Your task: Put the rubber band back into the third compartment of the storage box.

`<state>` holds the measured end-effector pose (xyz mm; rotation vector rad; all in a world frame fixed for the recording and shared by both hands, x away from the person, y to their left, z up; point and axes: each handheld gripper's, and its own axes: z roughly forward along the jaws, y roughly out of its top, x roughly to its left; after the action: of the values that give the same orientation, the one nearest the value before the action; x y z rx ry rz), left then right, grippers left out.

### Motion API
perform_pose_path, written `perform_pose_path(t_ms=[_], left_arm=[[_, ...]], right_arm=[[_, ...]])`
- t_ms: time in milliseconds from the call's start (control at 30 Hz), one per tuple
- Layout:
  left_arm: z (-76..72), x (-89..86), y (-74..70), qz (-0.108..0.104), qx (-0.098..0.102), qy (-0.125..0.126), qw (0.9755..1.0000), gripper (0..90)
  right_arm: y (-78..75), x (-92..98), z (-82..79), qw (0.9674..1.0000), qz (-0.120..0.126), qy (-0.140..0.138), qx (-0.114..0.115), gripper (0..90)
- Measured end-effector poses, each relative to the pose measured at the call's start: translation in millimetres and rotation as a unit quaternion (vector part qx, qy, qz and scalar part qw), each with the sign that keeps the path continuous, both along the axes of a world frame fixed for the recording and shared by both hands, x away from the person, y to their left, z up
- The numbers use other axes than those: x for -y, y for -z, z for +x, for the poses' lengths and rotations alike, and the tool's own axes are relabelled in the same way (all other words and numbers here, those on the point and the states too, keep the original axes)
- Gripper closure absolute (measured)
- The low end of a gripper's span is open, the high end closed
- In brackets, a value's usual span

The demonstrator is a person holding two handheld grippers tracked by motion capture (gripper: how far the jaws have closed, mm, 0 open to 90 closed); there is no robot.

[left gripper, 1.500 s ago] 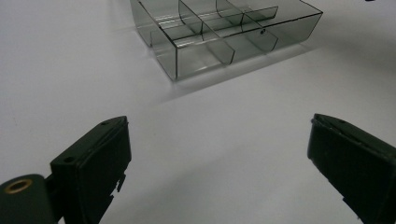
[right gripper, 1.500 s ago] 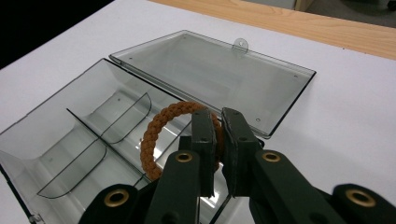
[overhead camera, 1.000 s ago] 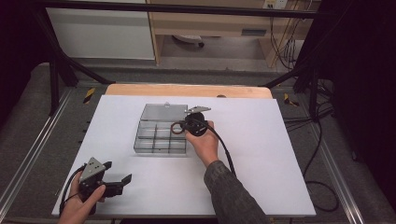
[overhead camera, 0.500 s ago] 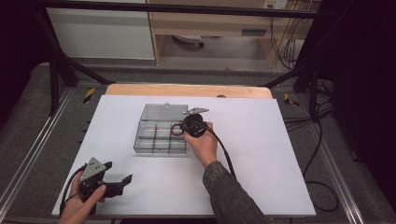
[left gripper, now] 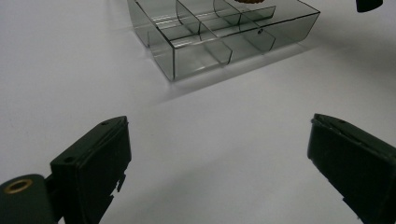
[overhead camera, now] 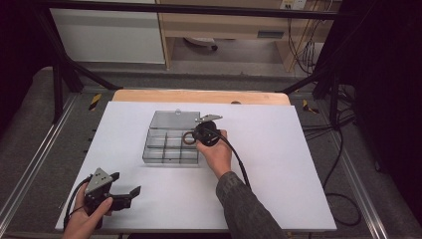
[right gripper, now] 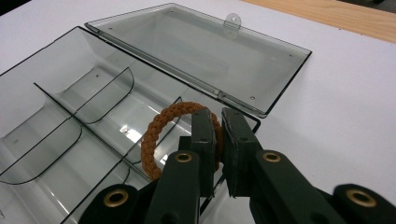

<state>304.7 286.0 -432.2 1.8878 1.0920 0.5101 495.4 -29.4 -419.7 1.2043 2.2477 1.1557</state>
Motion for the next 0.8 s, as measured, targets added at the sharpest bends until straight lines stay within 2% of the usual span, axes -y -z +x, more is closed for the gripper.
perform_pose_path(t_ms=[233,800], left_arm=[[0.0,0.1,0.0,0.0,0.0,0.0,1.0,6.2],[0.1,0.2,0.2,0.0,0.0,0.001,1.0,6.2]], right_arm=[[-0.5,-3.0,-1.7,0.9999,0.01,-0.009,0.004,77.7],[-2.8,-3.5,-3.5,0.9997,0.02,-0.007,0.011,77.3]])
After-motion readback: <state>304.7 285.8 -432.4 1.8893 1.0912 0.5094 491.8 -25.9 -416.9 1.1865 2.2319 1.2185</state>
